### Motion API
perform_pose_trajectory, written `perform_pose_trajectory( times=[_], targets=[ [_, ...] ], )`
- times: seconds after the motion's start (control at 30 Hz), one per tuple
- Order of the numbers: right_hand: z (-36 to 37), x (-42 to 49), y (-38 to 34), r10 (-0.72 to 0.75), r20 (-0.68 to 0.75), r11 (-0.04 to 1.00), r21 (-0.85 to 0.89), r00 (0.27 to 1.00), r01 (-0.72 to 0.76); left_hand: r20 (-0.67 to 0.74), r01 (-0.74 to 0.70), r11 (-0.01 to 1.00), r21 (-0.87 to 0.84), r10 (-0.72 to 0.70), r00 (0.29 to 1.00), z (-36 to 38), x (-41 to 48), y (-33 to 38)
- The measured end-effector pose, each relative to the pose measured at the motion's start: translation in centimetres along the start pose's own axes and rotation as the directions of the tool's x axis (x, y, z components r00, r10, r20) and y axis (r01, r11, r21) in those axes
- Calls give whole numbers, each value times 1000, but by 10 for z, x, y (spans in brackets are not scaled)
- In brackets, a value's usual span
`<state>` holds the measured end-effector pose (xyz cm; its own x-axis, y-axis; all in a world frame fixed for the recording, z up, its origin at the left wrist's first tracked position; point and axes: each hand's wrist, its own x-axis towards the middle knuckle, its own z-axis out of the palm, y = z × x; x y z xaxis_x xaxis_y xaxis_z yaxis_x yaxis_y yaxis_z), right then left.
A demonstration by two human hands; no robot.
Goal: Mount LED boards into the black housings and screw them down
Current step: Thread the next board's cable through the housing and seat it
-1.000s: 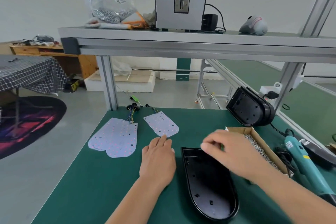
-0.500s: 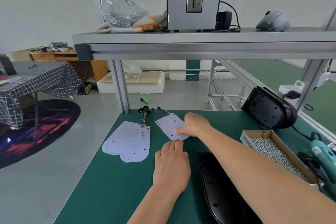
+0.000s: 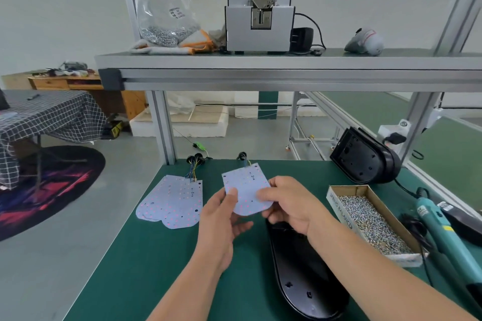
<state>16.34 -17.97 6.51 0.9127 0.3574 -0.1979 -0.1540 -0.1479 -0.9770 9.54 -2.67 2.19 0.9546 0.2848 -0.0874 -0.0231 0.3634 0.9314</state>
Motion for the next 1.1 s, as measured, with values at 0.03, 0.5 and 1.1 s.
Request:
perform_pose_trajectory(
  times=[0.03, 0.5, 1.1],
  targets=[
    [0, -12, 1, -13, 20, 1000, 17, 1000, 13, 38, 9, 1000, -12, -8, 999, -1, -1, 0],
    [-78, -34, 5, -541, -290, 825, -369, 790, 429, 520, 79, 993, 82, -110, 847, -19, -28, 18],
    [-43, -91, 26, -617, 27, 612, -611, 786, 502, 450, 151, 974, -171, -59, 891, 6, -47, 18]
  ],
)
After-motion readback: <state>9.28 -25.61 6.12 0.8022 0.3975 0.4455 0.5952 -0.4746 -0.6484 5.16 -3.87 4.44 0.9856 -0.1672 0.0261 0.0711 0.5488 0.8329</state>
